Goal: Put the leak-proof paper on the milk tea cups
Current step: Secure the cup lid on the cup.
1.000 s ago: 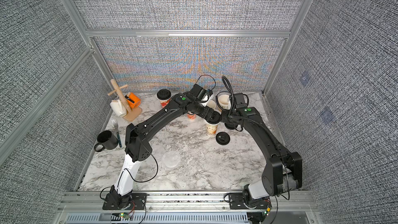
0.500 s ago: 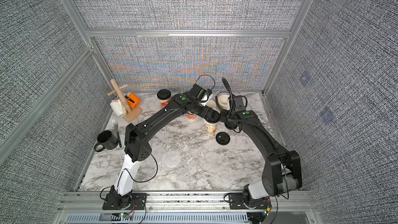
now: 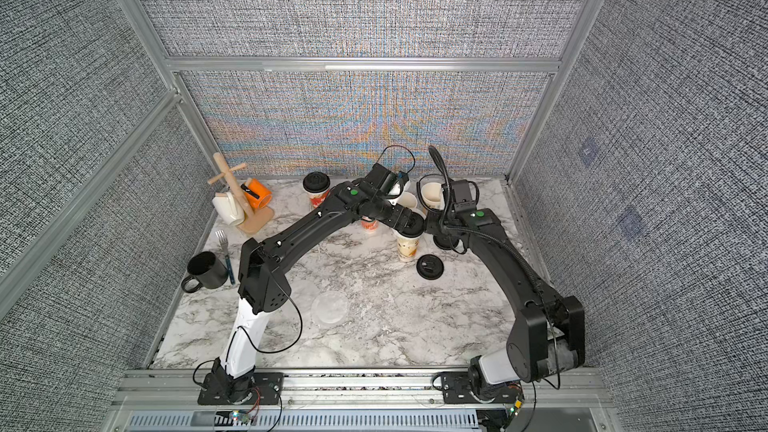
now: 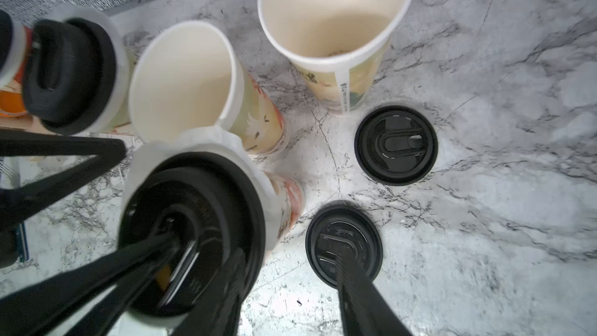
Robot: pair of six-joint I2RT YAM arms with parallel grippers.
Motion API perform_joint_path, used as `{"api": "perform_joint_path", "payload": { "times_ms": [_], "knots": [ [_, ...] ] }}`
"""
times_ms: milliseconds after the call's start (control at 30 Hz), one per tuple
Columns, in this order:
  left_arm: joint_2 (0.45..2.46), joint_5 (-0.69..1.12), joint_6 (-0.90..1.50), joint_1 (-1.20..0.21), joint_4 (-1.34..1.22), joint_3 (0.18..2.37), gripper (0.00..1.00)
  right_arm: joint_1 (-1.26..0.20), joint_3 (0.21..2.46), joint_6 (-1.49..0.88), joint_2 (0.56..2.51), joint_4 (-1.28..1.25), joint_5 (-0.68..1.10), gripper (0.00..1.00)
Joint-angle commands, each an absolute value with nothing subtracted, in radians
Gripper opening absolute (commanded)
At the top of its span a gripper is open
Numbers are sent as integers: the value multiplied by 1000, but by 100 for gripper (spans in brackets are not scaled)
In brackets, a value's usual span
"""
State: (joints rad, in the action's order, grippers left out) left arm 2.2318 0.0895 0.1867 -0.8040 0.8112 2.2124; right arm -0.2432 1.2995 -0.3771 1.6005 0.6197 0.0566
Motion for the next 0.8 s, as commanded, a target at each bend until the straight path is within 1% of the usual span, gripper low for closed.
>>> {"api": "perform_joint_path", "payload": {
  "times_ms": [0, 367, 633, 767],
  "knots": [
    [2260, -5, 170, -801, 1032, 2213, 82, -247, 1347, -368, 1593, 688, 72, 49],
    [2266, 8, 176, -801, 1031, 2214, 82, -293, 1318, -418, 1633, 602, 162, 49],
    [2284, 8, 189, -801, 1059, 2249, 82, -313, 1324, -432, 1671, 597, 152, 48],
    [2283, 11, 186, -800, 1057, 2247, 82, -317, 1313, -436, 1685, 601, 126, 46]
  ]
}}
